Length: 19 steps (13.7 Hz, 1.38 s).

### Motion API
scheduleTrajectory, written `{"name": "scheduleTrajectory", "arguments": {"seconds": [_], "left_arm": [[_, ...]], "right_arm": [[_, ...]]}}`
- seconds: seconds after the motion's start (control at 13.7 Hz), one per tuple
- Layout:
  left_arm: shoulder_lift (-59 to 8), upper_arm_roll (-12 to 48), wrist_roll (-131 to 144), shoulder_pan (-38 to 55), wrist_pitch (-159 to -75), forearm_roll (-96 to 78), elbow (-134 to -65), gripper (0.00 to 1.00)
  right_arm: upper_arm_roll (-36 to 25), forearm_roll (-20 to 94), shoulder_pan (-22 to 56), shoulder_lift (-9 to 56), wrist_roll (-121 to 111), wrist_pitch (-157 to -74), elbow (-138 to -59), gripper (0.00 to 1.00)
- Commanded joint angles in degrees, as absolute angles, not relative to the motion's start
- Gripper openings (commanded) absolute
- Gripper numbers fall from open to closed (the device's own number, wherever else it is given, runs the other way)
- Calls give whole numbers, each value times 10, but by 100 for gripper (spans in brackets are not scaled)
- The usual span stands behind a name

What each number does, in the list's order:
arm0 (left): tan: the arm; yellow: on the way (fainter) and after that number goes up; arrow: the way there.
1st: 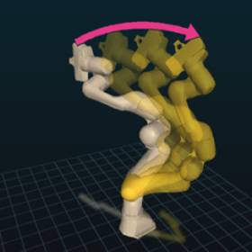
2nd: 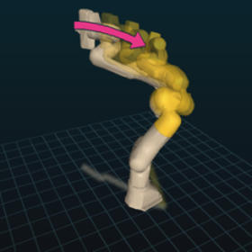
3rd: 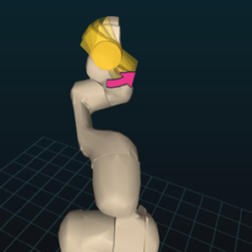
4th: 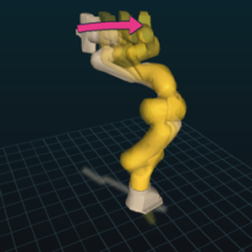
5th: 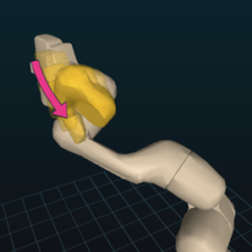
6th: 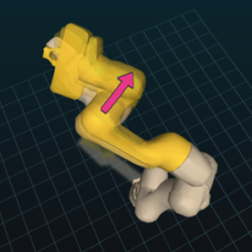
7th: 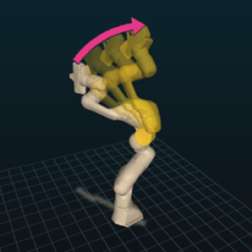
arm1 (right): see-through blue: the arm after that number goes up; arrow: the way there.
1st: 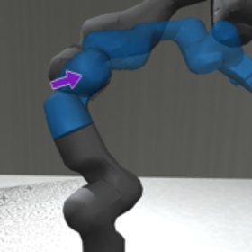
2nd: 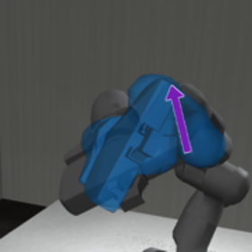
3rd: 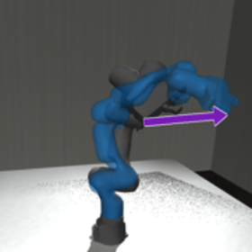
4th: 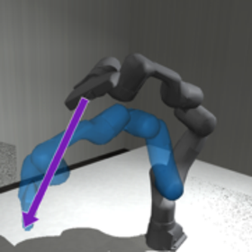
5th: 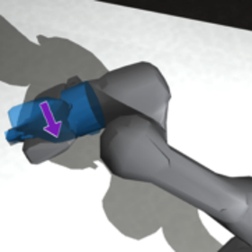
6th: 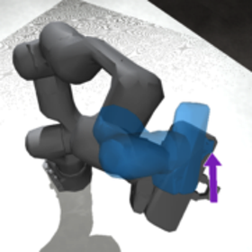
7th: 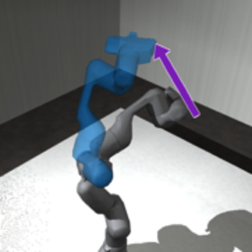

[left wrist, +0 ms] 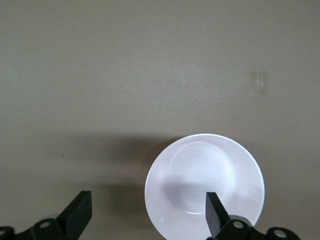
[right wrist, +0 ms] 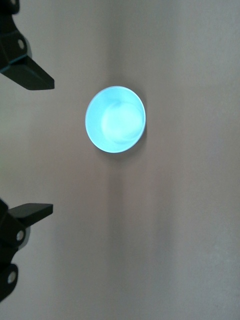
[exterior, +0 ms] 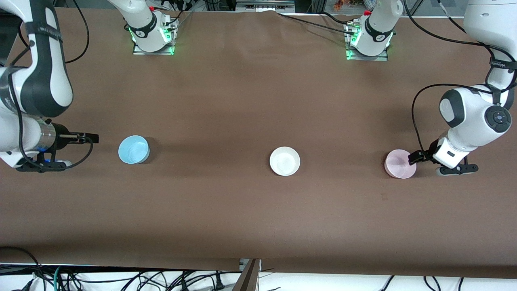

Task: Stack pink and blue bowls on white bowl
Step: 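Grasp the pink bowl with the left gripper while the right gripper grasps blue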

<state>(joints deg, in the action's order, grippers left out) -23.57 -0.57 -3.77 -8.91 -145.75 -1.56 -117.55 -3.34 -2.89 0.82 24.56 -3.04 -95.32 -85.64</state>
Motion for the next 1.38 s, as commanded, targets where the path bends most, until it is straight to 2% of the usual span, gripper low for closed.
{"name": "scheduleTrajectory", "arguments": {"seconds": [0.0, 0.36, 0.58, 0.95, 1.17, 1.31], "left_arm": [[-237, -4, -56, -93, -1504, -19, -1205, 98], [-259, -3, -77, -105, -1531, -19, -1201, 85], [-263, -2, -76, -105, -1532, -25, -1197, 72], [-265, -1, -76, -105, -1532, -26, -1197, 49], [-265, 0, -76, -105, -1532, -26, -1196, 30], [-265, 1, -76, -104, -1532, -26, -1196, 13]], "right_arm": [[-30, -28, 1, 271, -49, -982, -860, 100], [-30, -27, -2, 296, -50, -1064, -908, 100], [-29, -21, -11, 296, -57, -1128, -956, 100], [-29, 48, -35, 308, -95, -1146, -978, 100], [-29, 83, -38, 316, -112, -1159, -992, 100], [-29, 94, -39, 316, -119, -1176, -1008, 100]]}}
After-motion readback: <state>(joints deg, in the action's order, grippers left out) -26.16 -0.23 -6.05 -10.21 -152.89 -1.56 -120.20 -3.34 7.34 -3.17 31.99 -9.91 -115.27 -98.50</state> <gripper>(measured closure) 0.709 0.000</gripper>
